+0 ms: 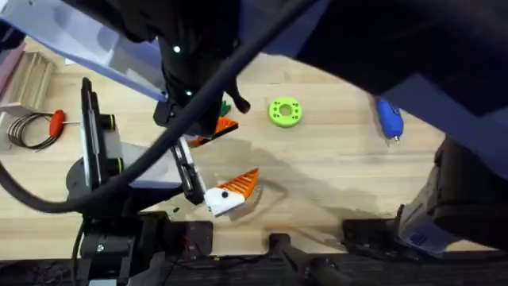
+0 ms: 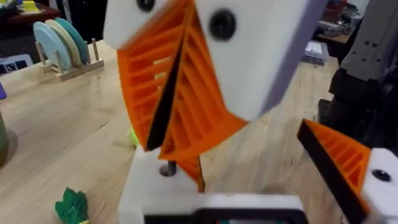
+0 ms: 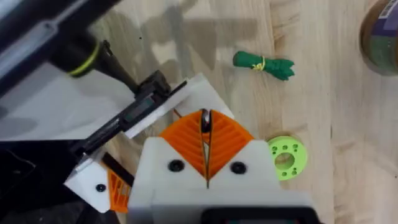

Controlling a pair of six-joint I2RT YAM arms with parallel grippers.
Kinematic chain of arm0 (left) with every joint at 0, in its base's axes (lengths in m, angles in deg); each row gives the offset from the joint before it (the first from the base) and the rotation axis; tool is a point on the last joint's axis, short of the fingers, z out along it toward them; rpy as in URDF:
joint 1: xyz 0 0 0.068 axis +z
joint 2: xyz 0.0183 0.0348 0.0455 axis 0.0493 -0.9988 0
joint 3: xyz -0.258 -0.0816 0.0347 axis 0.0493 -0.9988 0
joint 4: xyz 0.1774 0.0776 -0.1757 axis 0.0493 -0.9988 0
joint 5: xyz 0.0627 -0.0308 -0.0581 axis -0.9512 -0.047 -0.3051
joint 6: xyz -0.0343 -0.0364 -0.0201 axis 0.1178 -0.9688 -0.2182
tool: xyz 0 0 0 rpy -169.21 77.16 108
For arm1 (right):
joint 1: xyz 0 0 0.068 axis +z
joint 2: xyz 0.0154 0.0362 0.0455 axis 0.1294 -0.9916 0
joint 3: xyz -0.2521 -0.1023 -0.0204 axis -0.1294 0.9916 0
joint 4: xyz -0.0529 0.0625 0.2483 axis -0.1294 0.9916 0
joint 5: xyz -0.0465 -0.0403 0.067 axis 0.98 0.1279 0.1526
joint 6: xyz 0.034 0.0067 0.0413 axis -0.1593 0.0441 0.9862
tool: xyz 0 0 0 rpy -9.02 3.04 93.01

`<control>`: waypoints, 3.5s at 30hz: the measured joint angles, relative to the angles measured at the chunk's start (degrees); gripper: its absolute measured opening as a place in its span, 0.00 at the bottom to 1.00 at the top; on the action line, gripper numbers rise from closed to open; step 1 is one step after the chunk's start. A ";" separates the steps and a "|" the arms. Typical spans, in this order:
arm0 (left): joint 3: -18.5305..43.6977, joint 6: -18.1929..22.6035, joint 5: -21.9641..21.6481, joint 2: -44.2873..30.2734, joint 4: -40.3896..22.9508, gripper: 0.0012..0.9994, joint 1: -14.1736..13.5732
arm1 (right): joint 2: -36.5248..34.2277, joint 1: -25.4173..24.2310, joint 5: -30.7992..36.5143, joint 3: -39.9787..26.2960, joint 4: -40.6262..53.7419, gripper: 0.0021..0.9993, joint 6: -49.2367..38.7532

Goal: Pick up the gripper from the table and insert it into the empty holder that is missing its gripper. Then pick up a screw, insert it into the mounting hole, and use the screwdriver to tighten it. Finally, clean up the table by picking up the vegetable and placing it into the bucket.

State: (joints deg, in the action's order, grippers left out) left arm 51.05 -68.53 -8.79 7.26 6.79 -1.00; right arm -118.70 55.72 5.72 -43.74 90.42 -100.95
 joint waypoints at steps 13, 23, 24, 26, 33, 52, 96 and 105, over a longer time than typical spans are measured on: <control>0.00 0.00 0.00 -0.01 -0.02 0.99 0.00 | -0.11 0.00 0.00 0.00 -0.69 0.00 0.00; 0.00 0.00 0.00 0.00 -0.02 0.99 0.00 | -0.11 0.00 0.02 0.00 -0.20 0.00 0.00; 0.00 0.00 0.00 -0.01 -0.02 0.99 0.00 | -0.11 -0.05 0.02 -0.02 -0.19 0.00 0.00; 0.00 0.00 0.00 0.00 -0.02 0.99 0.00 | -0.11 -0.07 0.02 -0.02 -0.17 0.00 0.00; 0.00 0.00 0.00 0.00 -0.02 0.99 0.00 | -0.11 -0.20 0.02 -0.02 -0.18 0.00 0.00; 0.00 -1.49 0.00 -0.02 -0.06 0.99 0.02 | -0.96 -0.22 0.00 -0.02 -0.42 0.00 0.02; 0.00 -1.43 1.46 -0.02 -0.30 0.99 -0.09 | -2.16 -0.81 -1.43 -0.02 0.35 0.00 4.61; 0.00 -1.43 1.46 -0.02 -0.30 0.99 -0.09 | -2.16 -0.81 -1.40 -0.02 0.35 0.00 4.81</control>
State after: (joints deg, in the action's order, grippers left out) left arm 51.05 -69.96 -7.32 7.24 6.49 -1.09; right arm -120.86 54.91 4.31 -43.76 90.77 -96.14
